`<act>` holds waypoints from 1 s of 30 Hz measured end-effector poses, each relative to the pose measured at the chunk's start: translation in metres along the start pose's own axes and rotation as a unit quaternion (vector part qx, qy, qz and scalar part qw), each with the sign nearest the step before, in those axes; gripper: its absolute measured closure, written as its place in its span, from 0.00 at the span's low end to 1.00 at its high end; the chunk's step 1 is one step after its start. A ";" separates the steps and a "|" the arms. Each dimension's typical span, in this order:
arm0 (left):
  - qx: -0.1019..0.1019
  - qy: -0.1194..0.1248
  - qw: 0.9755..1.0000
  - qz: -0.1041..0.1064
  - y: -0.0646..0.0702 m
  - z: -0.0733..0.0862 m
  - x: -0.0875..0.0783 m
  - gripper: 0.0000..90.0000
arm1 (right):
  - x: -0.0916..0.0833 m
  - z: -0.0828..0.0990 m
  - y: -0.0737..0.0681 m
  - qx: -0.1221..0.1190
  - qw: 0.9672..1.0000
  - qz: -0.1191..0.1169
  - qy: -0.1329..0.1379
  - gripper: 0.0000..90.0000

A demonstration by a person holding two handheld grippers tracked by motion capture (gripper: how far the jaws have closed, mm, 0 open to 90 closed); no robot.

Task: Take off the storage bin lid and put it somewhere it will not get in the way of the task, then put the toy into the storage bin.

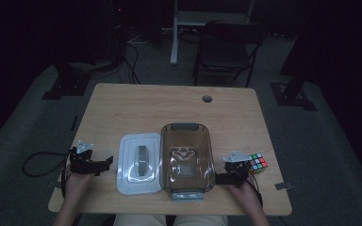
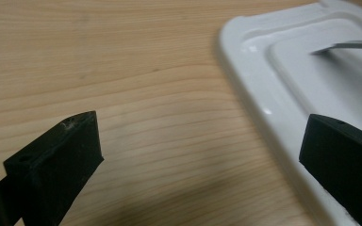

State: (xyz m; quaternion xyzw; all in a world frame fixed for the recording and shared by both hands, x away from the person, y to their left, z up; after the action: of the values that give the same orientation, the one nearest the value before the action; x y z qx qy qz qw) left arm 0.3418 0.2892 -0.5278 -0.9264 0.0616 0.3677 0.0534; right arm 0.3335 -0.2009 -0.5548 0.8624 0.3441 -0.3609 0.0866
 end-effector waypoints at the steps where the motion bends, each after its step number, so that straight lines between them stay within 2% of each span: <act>1: -0.005 -0.006 1.000 -0.007 -0.001 0.002 0.001 0.01 | 0.000 0.000 0.000 0.000 1.000 0.000 0.000 0.15; 2: -0.010 -0.006 1.000 -0.014 -0.002 0.003 0.002 0.01 | 0.000 0.000 0.000 0.000 1.000 0.000 0.000 0.15; 6: -0.016 -0.015 1.000 -0.017 -0.003 0.006 0.005 0.01 | 0.000 0.000 0.000 0.000 1.000 0.000 0.000 0.15; 8: -0.017 -0.029 0.999 -0.026 -0.004 0.010 0.010 0.01 | 0.000 0.000 0.000 0.000 1.000 0.000 0.000 0.15; 10: -0.020 -0.032 0.999 -0.032 -0.004 0.013 0.012 0.01 | 0.000 0.000 0.000 0.000 1.000 0.000 0.000 0.15; 12: -0.020 -0.036 0.999 -0.033 -0.004 0.013 0.013 0.01 | 0.000 0.000 0.000 -0.001 1.000 0.000 0.000 0.15; 14: -0.010 -0.044 0.998 -0.042 -0.004 0.016 0.017 0.01 | 0.000 0.000 -0.001 -0.003 1.000 -0.002 0.000 0.14; 17: -0.011 -0.044 0.998 -0.053 -0.005 0.016 0.018 0.01 | 0.001 0.000 -0.002 -0.002 1.000 -0.002 -0.001 0.14; 25: -0.003 -0.034 0.998 -0.047 -0.006 0.016 0.019 0.01 | 0.001 -0.001 -0.002 -0.002 1.000 -0.002 -0.001 0.14; 30: -0.008 -0.030 0.998 -0.049 -0.004 0.015 0.021 0.01 | 0.001 -0.001 -0.002 -0.001 1.000 -0.002 -0.001 0.14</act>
State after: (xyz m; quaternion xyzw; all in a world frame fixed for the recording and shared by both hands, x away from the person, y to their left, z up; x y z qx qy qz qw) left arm 0.3473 0.2938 -0.5528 -0.9170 0.0116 0.3932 0.0660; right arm 0.3331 -0.1989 -0.5548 0.8614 0.3460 -0.3615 0.0875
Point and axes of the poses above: each handheld gripper's, and its own axes: x roughly forward along the jaws, z roughly out of its underside, y roughly to its right, the point moved 4 cm from there along x, roughly forward along the jaws, and after that the axes turned 8 degrees about -z, right-handed, at the moved point
